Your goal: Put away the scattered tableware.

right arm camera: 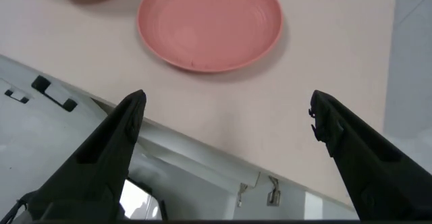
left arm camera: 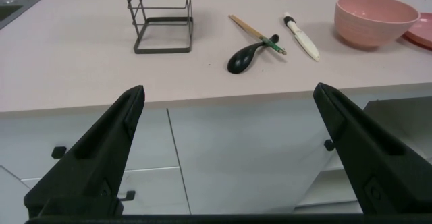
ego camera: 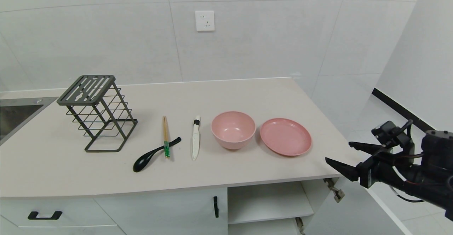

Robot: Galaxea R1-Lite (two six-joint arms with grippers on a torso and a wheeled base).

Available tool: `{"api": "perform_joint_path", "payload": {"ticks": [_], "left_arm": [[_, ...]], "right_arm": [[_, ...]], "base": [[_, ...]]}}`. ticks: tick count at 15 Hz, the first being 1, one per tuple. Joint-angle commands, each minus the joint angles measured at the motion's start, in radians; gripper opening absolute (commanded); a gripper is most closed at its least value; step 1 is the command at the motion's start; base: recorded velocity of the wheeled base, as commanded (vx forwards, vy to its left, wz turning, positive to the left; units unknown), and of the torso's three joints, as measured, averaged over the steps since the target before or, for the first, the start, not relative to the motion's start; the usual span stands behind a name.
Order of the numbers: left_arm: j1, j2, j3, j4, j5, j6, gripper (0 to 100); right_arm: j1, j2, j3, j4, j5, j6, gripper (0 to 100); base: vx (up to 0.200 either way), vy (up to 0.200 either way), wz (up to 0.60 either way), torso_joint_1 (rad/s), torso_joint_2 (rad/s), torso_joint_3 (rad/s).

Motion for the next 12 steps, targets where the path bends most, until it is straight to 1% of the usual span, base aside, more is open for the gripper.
{"api": "perform_joint_path", "payload": {"ticks": [1,3,4,6,7,9,10,12], "left_arm": [[0.000,0.001,0.000,0.000,0.000,0.000,100],[0.000,0.001,0.000,0.000,-0.003,-0.003,100],[-0.001,0.001,0.000,-0.002,-0.012,0.003,100],[-0.001,0.001,0.000,-0.002,-0.017,-0.003,100],[-0.001,0.001,0.000,-0.002,-0.017,-0.003,100],[-0.001,0.001,0.000,-0.002,-0.018,-0.007,100],[-0.001,0.001,0.000,-0.002,-0.018,-0.007,100],[-0.001,0.001,0.000,-0.002,-0.018,-0.005,100]], "right_arm": [[0.001,0.094,-0.011,-0.007,0.001,0.002,100],[0.004,0.112,-0.069,-0.005,0.001,0.015,100],[0.006,0.131,-0.102,-0.008,-0.002,0.036,100],[0.006,0.161,-0.155,-0.016,-0.003,0.044,100],[0.006,0.180,-0.214,-0.011,-0.006,0.058,100],[0.012,0.193,-0.276,0.004,-0.014,0.104,100],[0.038,0.197,-0.335,0.053,-0.074,0.168,100],[0.072,0.195,-0.385,0.108,-0.088,0.213,100]], "base": [[0.000,0.000,0.00,0.000,0.00,0.000],[0.000,0.000,0.00,0.000,0.00,0.000],[0.000,0.000,0.00,0.000,0.00,0.000],[0.000,0.000,0.00,0.000,0.00,0.000],[0.000,0.000,0.00,0.000,0.00,0.000],[0.000,0.000,0.00,0.000,0.00,0.000],[0.200,0.000,0.00,0.002,0.00,0.002],[0.200,0.000,0.00,-0.010,0.00,0.000]]}}
